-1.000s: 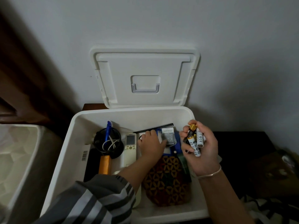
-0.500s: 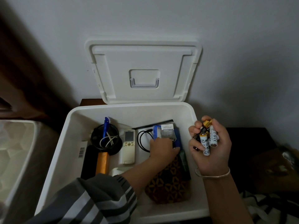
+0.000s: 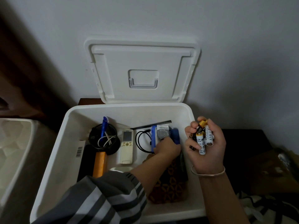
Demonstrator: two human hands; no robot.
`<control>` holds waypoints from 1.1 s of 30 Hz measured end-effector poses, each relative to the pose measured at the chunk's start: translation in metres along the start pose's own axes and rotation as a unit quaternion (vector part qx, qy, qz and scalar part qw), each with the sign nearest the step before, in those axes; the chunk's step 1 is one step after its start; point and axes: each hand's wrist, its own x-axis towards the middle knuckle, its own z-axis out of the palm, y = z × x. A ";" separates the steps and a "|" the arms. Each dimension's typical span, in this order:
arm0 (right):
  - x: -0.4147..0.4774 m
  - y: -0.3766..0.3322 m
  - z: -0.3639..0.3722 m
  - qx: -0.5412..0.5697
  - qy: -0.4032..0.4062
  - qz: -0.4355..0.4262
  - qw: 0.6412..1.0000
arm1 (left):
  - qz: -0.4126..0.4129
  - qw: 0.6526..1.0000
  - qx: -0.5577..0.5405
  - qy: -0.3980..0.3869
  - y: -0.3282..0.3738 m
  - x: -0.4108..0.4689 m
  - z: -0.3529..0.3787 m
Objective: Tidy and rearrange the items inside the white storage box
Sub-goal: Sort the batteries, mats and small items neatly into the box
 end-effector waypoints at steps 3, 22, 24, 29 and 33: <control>0.001 0.000 0.000 0.002 0.002 0.004 1.000 | -0.037 0.997 0.052 0.040 0.007 -0.001 0.005; 0.004 0.002 -0.004 0.006 -0.006 0.001 1.000 | 0.006 0.998 0.003 0.056 0.010 -0.014 0.002; 0.004 0.002 -0.004 0.007 -0.007 0.001 1.000 | 0.017 0.998 -0.005 0.059 0.009 -0.017 0.002; 0.005 0.003 -0.006 0.002 -0.008 0.001 1.000 | 0.053 0.994 -0.072 0.059 0.003 -0.018 0.001; 0.005 0.003 -0.007 0.004 -0.011 0.003 1.000 | 0.127 0.985 -0.023 0.117 -0.004 -0.021 0.002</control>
